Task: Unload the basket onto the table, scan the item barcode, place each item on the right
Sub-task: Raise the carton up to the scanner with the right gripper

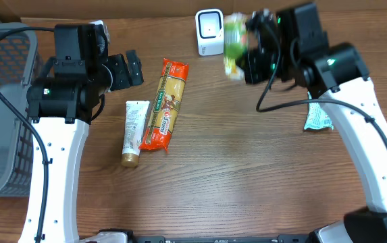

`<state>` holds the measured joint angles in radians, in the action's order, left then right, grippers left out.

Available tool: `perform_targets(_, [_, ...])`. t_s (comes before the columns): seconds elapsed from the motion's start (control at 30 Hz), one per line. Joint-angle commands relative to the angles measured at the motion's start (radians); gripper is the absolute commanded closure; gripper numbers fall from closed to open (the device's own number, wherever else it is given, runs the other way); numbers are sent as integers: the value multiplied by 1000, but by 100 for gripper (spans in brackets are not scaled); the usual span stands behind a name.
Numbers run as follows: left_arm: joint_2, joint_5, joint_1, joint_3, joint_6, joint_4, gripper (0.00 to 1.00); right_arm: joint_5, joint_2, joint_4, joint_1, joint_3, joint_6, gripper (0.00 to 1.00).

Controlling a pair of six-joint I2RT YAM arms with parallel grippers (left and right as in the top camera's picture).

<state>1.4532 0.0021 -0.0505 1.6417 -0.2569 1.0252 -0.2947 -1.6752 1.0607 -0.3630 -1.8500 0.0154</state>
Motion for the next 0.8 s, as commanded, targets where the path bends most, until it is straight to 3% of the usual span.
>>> perform_targets(0.0, [0,-13,-2,8,-13,-1,0,256,-79,-7,-33,-207,0,97])
perform_targets(0.2, [0,-13,-2,8,-13,-1,0,740,-234,-186,-117,-285,-191,96])
perform_targets(0.37, [0,-13,-2,8,-13,-1,1,1029,-383,-435,-159,-284,-513,96])
perform_targets(0.53, [0,-13,-2,8,-13,-1,0,1062,-513,-590,-157,-284,-872,96])
perform_targets(0.77, [0,-13,-2,8,-13,-1,0,1101,-649,-795,-145,-283,-1040,96])
